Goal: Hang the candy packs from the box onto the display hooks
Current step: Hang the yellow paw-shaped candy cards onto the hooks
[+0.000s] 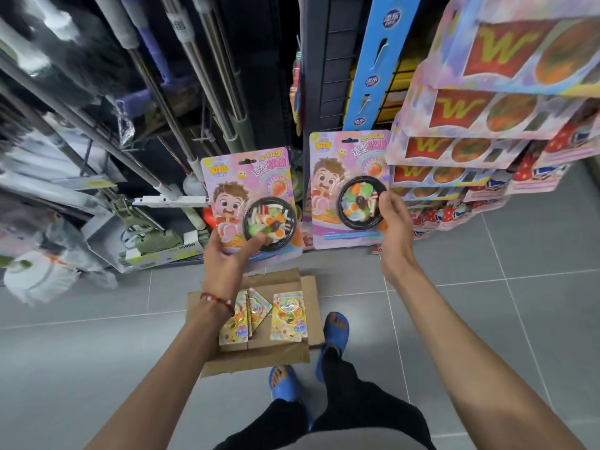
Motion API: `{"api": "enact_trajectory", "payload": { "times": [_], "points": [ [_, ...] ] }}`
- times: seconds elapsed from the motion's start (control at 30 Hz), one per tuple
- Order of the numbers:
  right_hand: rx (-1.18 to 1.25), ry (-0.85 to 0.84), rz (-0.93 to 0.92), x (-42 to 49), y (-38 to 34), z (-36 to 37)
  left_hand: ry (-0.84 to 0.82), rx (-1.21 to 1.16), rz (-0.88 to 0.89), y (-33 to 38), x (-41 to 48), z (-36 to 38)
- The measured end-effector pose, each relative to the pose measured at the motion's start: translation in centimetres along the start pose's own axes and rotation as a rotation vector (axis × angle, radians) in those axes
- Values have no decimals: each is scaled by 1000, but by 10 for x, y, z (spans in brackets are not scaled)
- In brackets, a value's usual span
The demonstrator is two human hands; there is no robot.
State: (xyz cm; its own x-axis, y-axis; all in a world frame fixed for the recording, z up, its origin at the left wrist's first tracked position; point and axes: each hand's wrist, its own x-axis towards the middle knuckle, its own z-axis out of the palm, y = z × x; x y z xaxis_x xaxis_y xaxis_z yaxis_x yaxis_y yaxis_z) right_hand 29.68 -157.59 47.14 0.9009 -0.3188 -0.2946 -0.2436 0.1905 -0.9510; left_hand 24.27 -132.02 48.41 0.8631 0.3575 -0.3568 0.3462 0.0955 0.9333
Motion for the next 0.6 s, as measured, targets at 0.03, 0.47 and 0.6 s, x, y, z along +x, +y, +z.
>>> {"api": "enact_trajectory", "payload": {
  "times": [0.03, 0.47, 0.6],
  "points": [
    [11, 10, -6, 2, 2, 0, -3, 1, -8, -2, 2, 0],
    [78, 118, 0, 19, 18, 12, 0, 23, -5, -4, -1, 7],
    [114, 126, 25, 23, 23, 17, -13, 3, -10, -9, -5, 9]
  ]
}}
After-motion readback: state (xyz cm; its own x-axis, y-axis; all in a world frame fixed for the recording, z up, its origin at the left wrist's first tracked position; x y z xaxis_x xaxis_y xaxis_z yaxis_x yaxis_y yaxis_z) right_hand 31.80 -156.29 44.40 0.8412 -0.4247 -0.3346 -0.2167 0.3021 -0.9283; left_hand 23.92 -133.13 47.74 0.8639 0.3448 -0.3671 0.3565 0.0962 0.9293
